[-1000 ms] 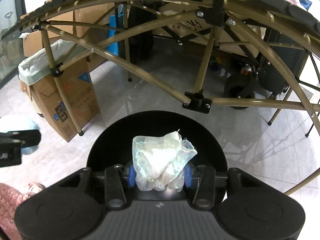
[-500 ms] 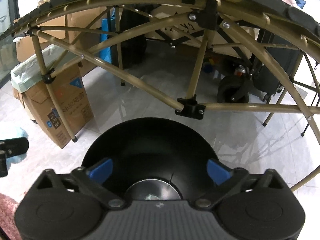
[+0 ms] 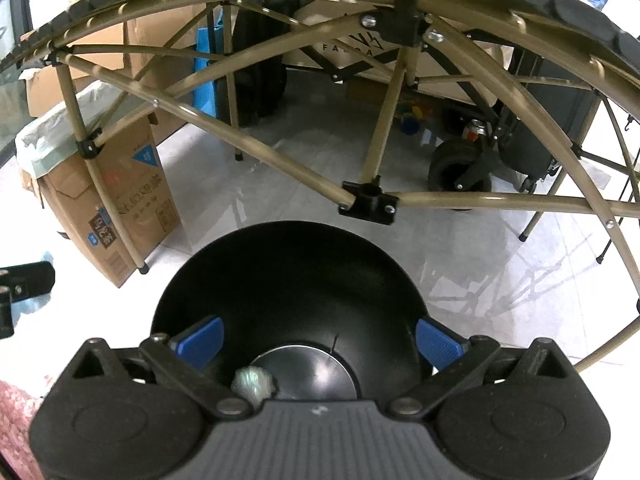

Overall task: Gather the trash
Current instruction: 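Open the right gripper to drop the plastic bag into the black bin, then lower the blue puff into the black bin and open the left gripper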

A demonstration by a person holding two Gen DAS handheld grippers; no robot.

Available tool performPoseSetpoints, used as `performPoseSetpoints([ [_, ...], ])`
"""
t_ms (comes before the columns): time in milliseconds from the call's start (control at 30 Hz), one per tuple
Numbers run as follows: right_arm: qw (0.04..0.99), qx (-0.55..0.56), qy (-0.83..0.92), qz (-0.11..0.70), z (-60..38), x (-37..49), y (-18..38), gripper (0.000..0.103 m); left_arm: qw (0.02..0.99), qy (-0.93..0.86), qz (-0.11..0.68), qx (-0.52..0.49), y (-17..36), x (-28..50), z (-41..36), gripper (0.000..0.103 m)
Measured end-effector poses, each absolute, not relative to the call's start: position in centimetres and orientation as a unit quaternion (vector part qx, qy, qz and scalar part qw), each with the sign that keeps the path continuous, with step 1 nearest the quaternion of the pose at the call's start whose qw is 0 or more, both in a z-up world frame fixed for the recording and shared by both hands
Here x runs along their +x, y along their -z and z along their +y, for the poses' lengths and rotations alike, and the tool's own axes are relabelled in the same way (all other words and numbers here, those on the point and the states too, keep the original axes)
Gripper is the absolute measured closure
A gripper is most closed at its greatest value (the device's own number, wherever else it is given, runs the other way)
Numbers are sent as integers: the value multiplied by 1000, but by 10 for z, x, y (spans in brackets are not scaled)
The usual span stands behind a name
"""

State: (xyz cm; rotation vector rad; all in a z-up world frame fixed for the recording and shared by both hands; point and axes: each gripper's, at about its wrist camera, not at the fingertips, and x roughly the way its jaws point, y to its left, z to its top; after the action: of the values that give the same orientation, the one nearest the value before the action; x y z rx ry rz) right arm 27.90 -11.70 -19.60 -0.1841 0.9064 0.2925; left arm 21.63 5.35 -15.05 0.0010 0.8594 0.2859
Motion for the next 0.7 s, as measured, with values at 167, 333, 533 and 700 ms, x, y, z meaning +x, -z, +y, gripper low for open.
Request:
performPoseSetpoints([
  [167,884,-87,-132,439,-127,278,193,0,900,-132,415,6,151,219,47,25],
  [333,885,-84,-117,442,-143,276,189,0,903,-123,412,15,153,224,35,25],
  [533,888,-72,-95,443,-169,273,183,0,906,-105,409,25,154,231,18,25],
  [700,889,-65,-84,445,-186,269,177,0,907,-89,410,35,156,239,1,25],
])
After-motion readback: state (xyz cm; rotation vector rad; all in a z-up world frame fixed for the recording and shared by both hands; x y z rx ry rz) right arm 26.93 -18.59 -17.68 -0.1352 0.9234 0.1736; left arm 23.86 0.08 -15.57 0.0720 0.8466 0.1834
